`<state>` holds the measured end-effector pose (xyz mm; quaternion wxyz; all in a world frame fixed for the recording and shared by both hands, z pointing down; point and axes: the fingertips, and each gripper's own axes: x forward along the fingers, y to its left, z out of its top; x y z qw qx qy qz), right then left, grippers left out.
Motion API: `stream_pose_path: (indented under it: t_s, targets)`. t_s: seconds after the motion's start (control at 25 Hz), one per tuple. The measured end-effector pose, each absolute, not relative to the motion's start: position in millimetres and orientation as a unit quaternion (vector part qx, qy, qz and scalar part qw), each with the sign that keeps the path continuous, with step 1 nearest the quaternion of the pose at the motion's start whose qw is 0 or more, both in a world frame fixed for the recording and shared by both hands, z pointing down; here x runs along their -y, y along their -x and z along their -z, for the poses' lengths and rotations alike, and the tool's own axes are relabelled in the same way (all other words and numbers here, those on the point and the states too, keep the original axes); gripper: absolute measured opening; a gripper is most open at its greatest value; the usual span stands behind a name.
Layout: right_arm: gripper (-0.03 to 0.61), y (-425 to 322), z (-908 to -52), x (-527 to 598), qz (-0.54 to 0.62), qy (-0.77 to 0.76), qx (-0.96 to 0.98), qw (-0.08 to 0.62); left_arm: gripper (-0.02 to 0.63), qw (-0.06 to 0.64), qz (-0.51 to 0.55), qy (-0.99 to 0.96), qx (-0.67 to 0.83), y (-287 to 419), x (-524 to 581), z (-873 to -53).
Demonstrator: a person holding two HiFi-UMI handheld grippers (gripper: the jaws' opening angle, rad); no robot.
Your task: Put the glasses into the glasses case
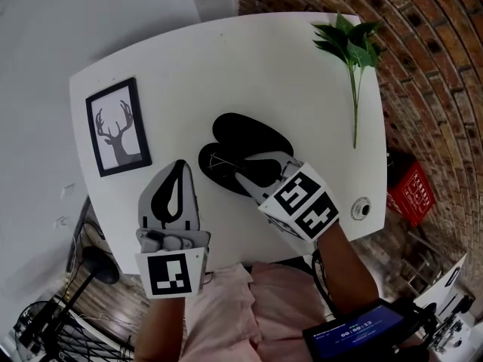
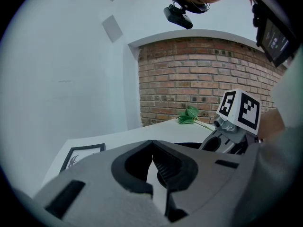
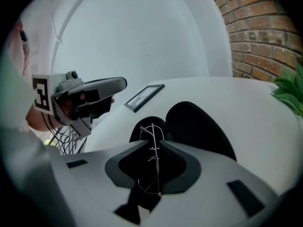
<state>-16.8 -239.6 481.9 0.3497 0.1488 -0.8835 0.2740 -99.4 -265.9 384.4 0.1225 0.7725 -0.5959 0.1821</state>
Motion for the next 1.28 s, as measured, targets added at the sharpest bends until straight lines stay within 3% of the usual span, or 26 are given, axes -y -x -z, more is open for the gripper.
stream_pose_path:
  t_s: [0.44, 0.84, 1.28]
  targets:
    - [0.072, -10.8, -416.4, 259.8, -0.210, -0.247, 0.902, 0.285, 0.005, 0.084, -0.148, -0.785, 0.596, 94.4, 261.9, -343.5]
    - [0.006, -18.0, -274.9, 251.7, -0.052, -0.429, 0.892, 0.135, 0.005, -0.020, -0.059, -0.799, 0.598, 97.9, 246.3, -226.0]
    - [0.005, -22.8, -216.4, 218.4, 0.024, -0.490, 0.866, 0.098, 0.005, -0.084, -0.015, -0.797, 0.598, 115.3, 214.4, -175.8]
